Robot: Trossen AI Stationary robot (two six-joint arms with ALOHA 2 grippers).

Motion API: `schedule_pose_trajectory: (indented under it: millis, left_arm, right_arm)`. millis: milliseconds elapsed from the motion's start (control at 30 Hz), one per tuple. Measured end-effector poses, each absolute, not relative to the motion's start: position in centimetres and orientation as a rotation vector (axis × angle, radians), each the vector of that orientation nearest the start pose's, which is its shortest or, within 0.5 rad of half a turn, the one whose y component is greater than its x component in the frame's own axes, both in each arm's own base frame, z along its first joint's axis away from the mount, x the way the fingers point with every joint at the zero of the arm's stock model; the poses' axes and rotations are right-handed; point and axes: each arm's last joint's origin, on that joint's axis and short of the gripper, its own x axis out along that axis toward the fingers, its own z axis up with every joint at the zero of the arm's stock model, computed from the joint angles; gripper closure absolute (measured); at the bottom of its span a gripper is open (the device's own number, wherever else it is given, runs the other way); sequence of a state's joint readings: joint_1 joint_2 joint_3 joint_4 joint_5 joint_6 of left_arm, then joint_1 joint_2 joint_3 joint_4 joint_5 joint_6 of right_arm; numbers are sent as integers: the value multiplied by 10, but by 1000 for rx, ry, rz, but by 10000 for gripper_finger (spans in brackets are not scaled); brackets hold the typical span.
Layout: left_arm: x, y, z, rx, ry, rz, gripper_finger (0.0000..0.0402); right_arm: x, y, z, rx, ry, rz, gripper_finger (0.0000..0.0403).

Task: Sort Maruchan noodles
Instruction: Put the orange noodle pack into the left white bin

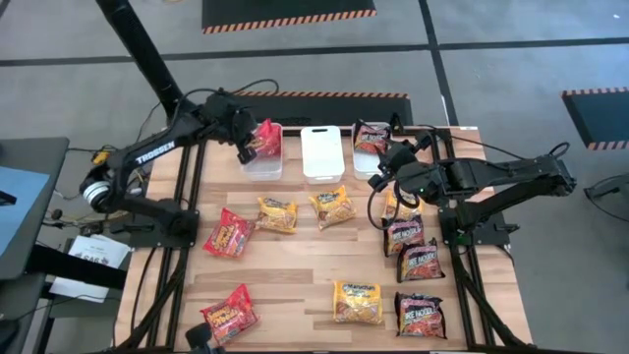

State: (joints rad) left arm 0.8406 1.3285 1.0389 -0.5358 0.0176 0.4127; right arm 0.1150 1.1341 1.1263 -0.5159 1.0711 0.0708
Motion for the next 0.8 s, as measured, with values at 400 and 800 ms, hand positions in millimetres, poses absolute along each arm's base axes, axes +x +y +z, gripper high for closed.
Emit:
schedule_pose_trajectory:
  millis: [400, 800]
  left_arm:
    - [196, 227, 244, -4, 966, 550, 401]
    - [201, 236, 224, -68, 1026, 601, 393]
  right_arm:
    - [226, 1, 360, -232, 413, -949, 251]
    - [226, 1, 360, -239, 417, -948, 251]
